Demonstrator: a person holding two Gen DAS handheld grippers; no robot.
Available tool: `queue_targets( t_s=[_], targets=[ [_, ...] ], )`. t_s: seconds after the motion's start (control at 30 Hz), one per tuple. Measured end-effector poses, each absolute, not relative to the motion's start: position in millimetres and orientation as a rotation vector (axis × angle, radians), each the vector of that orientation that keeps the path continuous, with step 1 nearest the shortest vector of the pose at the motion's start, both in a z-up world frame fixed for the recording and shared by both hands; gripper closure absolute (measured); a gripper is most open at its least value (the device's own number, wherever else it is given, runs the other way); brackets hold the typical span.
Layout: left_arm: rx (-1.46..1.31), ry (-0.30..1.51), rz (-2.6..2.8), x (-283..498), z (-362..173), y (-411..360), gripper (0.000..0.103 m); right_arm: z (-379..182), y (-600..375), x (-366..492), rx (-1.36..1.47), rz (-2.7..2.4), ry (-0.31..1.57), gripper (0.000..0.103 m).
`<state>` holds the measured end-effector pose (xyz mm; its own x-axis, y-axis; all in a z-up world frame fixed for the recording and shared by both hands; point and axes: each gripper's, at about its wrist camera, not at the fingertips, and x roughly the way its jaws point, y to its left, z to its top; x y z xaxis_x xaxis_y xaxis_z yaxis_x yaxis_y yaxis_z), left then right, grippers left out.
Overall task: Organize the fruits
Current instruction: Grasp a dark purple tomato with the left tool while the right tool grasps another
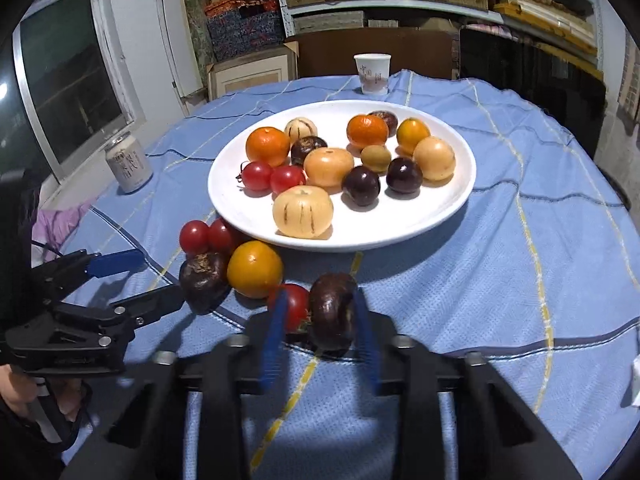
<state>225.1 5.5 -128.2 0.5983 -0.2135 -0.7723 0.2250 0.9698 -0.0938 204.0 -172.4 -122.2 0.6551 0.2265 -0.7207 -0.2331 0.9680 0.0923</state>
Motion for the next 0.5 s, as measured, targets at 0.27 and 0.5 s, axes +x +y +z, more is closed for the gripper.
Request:
queue_targets(
  t_s=[0.27, 0.5],
  targets=[
    [0.083, 0.86, -0.248, 224, -124, -12, 0.019, -121, -211, 179, 0.16, 0.29, 0.793, 0.082],
    [0.102, 0.925, -0.242, 241, -137, -29, 0.032, -123, -223, 176, 0.209, 0.279, 0.787, 0.082]
  ],
)
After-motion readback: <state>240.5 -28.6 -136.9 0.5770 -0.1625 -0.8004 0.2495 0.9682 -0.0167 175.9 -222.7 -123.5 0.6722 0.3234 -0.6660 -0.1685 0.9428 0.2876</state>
